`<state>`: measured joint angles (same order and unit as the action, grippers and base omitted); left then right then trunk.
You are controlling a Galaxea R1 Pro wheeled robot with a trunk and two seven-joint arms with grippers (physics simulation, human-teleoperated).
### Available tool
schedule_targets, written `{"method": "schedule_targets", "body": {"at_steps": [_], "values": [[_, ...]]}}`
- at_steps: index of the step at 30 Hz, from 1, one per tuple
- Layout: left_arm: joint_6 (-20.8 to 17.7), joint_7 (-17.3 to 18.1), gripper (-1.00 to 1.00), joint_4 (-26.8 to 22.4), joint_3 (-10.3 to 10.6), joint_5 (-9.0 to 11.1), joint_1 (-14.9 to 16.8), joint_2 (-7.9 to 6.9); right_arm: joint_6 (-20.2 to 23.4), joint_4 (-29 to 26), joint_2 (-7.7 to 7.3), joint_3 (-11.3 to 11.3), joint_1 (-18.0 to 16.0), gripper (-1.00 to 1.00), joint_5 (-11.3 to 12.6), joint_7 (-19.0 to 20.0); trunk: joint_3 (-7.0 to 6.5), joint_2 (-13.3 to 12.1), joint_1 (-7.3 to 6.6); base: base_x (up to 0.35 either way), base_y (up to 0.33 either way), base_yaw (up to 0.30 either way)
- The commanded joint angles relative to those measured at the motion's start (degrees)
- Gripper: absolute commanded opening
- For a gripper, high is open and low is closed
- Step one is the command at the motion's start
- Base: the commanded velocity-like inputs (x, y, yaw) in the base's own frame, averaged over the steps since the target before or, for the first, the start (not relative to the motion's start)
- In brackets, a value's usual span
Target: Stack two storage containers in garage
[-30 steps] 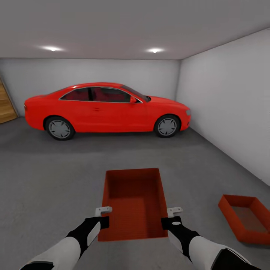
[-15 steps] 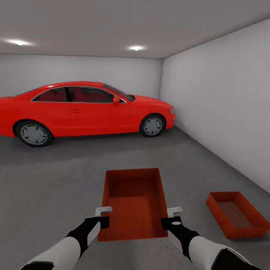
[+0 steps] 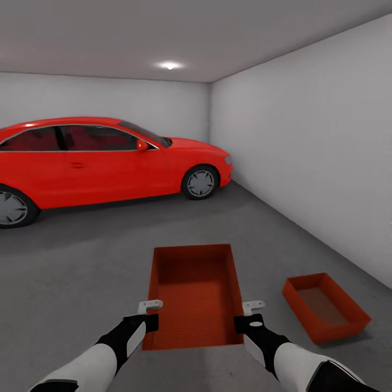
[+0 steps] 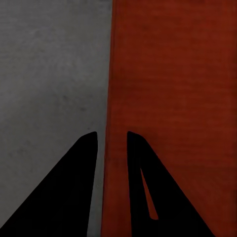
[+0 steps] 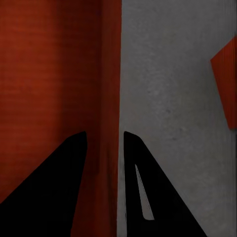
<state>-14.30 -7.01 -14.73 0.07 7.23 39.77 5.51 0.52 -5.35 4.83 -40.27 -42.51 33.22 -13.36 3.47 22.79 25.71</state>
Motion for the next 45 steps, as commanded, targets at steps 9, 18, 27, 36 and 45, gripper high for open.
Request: {"method": "schedule_targets", "body": {"at_steps": [9, 18, 27, 36, 45], "values": [[0.1, -0.4, -1.0, -0.4, 0.5, 1.2, 0.0, -0.07, 0.3, 1.0, -0.17, 0.8, 0.0, -1.0, 1.5, -0.9, 0.2, 0.1, 0.07, 0.323, 0.0, -0.075], [0.1, -0.5, -1.0, -0.4, 0.5, 1.2, 0.0, -0.07, 0.3, 1.0, -0.18, 0.8, 0.0, -1.0, 1.5, -0.9, 0.2, 0.1, 0.07, 0.323, 0.0, -0.001], [0.1, -0.5, -1.0, -0.4, 0.5, 1.2, 0.0, -0.07, 0.2, 1.0, -0.17, 0.8, 0.0, -1.0, 1.5, -0.9, 0.2, 0.1, 0.07, 0.323, 0.0, -0.001], [0.1, -0.5, -1.0, -0.4, 0.5, 1.2, 0.0, -0.07, 0.2, 1.0, -0.17, 0.8, 0.0, -1.0, 1.5, -0.9, 0.4, 0.1, 0.07, 0.323, 0.0, -0.199], [0.1, -0.5, -1.0, -0.4, 0.5, 1.2, 0.0, -0.07, 0.2, 1.0, -0.17, 0.8, 0.0, -1.0, 1.5, -0.9, 0.69, 0.1, 0.07, 0.323, 0.0, -0.261]]}}
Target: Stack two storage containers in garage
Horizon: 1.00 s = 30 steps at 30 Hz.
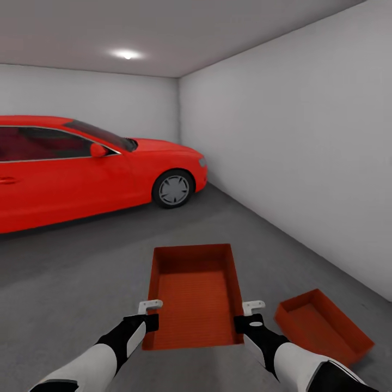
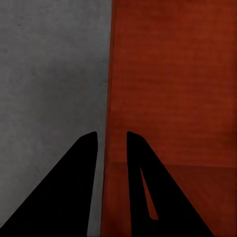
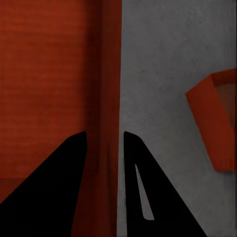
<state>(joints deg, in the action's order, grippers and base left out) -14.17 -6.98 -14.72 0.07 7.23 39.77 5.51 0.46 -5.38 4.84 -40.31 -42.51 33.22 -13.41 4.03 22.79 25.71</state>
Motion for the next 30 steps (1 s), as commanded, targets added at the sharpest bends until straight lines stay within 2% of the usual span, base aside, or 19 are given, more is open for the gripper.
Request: {"method": "schedule_targets", "body": {"at_steps": [1, 30], "values": [[-0.1, -0.5, -1.0, -0.4, 0.5, 1.2, 0.0, -0.06, 0.3, 1.1, -0.18, 0.8, 0.0, -1.0, 1.5, -0.8, 0.16, 0.1, 0.07, 0.323, 0.0, -0.261], [-0.1, -0.5, -1.0, -0.4, 0.5, 1.2, 0.0, -0.06, 0.2, 1.1, -0.18, 0.9, 0.0, -1.0, 1.5, -0.8, 1.08, 0.1, 0.07, 0.301, 0.0, -0.261]]}}
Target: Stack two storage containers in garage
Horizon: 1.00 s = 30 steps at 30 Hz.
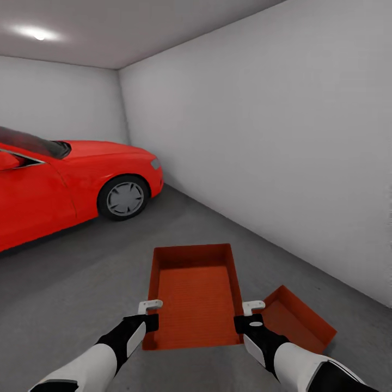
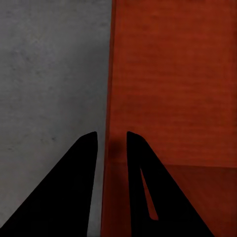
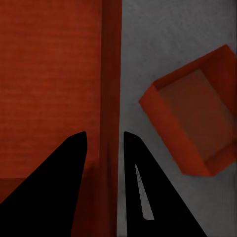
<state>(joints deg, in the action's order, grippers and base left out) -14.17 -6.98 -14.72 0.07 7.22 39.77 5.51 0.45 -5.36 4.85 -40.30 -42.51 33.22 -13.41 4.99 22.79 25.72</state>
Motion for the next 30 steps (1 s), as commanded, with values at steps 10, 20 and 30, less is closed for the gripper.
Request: {"method": "schedule_targets", "body": {"at_steps": [10, 20, 30], "values": [[-0.1, -0.5, -1.0, -0.4, 0.5, 1.2, 0.0, -0.04, 0.3, 1.0, -0.19, 0.9, 0.0, -1.0, 1.5, -0.8, 0.44, 0.1, 0.06, 0.287, 0.0, -0.261], [-0.1, -0.6, -1.0, -0.4, 0.5, 1.1, 0.0, -0.06, 0.3, 1.0, -0.19, 0.9, 0.0, -1.0, 1.5, -0.8, 0.75, 0.1, 0.06, 0.287, 0.0, -0.261], [-0.1, -0.7, -1.0, -0.4, 0.5, 1.2, 0.0, -0.06, 0.2, 1.0, -0.19, 0.9, 0.0, -1.0, 1.5, -0.8, 0.79, 0.1, 0.06, 0.287, 0.0, -0.08]]}}
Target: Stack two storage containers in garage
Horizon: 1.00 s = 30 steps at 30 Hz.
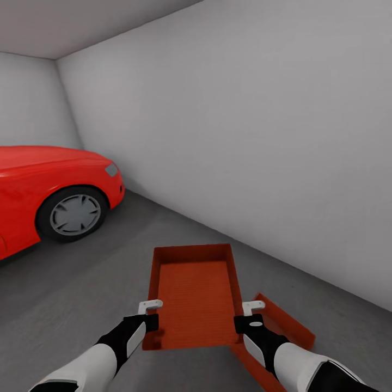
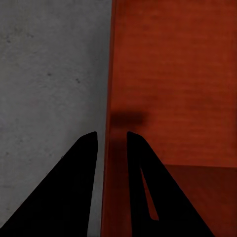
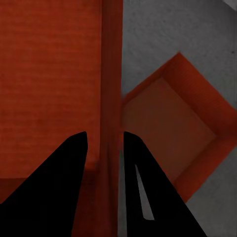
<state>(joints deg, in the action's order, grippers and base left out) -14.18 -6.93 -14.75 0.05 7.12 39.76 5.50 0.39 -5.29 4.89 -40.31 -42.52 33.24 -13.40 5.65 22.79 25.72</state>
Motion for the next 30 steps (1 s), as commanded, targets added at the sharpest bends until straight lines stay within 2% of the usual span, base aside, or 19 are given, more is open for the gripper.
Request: {"method": "schedule_targets", "body": {"at_steps": [1, 12, 22, 30], "values": [[-0.1, -0.7, -1.0, -0.4, 0.5, 1.3, 0.1, -0.04, 0.3, 1.0, -0.23, 0.9, 0.0, -1.0, 1.5, -0.8, 0.12, 0.1, 0.06, 0.287, 0.0, -0.004], [-0.1, -0.7, -1.0, -0.4, 0.5, 1.3, 0.1, -0.05, -0.1, 1.0, -0.23, 1.0, 0.0, -1.0, 1.6, -0.8, 0.04, 0.1, 0.06, 0.287, 0.0, -0.023], [-0.1, -0.7, -1.0, -0.4, 0.5, 1.3, 0.1, -0.05, 0.2, 1.0, -0.02, 1.0, 0.0, -1.0, 1.6, -0.9, -0.19, 0.1, 0.06, 0.278, 0.0, -0.195], [-0.1, -0.8, -1.0, -0.4, 0.5, 1.3, 0.1, -0.04, 0.1, 1.0, -0.22, 1.1, 0.0, -1.0, 1.6, -0.9, -0.23, 0.1, 0.06, 0.06, 0.0, -0.027]]}}
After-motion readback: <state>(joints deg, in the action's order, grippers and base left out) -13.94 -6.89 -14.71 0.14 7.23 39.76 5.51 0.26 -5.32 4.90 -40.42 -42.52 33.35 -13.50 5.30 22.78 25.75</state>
